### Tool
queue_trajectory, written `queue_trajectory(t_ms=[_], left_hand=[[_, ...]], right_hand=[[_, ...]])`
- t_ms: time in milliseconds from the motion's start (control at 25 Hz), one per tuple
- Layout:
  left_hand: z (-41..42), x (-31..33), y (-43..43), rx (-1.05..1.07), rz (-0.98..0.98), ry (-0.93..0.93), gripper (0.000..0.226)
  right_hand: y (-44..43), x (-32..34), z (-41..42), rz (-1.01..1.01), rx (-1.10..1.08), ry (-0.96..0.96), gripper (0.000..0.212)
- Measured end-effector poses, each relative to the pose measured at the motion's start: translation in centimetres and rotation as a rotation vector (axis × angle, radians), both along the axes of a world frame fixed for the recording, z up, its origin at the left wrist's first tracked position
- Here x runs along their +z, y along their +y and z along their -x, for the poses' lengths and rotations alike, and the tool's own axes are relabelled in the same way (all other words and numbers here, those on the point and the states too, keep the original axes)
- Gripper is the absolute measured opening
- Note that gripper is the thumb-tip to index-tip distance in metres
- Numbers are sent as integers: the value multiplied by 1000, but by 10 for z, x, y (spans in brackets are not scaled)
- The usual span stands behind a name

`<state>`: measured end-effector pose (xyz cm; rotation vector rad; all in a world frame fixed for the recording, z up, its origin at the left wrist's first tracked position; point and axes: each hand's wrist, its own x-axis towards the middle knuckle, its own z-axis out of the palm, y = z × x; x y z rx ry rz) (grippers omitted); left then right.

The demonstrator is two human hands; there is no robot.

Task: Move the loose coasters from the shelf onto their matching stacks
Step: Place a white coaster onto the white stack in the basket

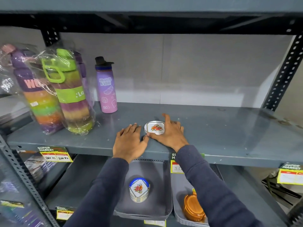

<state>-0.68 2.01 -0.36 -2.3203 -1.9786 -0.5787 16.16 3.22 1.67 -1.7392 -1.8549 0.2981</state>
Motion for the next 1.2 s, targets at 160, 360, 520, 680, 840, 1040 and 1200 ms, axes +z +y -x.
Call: queue_trajectory(t_ms=[160,360,520,680,840,1040,1200], left_hand=[[-1,3,-3,-2,7,-9,64],[-3,5,-7,9,-1,-11,64],[-3,7,-11,15,4,1,67],[-3,12,-18,11,11,-3,57],[0,14,-25,-40,48,70,68],[4,9,-11,-32,78,86,61],[-3,3,-5,13,38,9,64]], right_hand=[[-5,6,-2,-75,12,81,99],[-41,34,-2,-391,40,236,88],[-92,58,2,-661,98,318,76],[-136,68,7,-756,152,323,74],[-146,52,6,-719,156,317,74],[-156,-22,4,-481,197,371,70],[-166,-98,10,-203,243,357,69]])
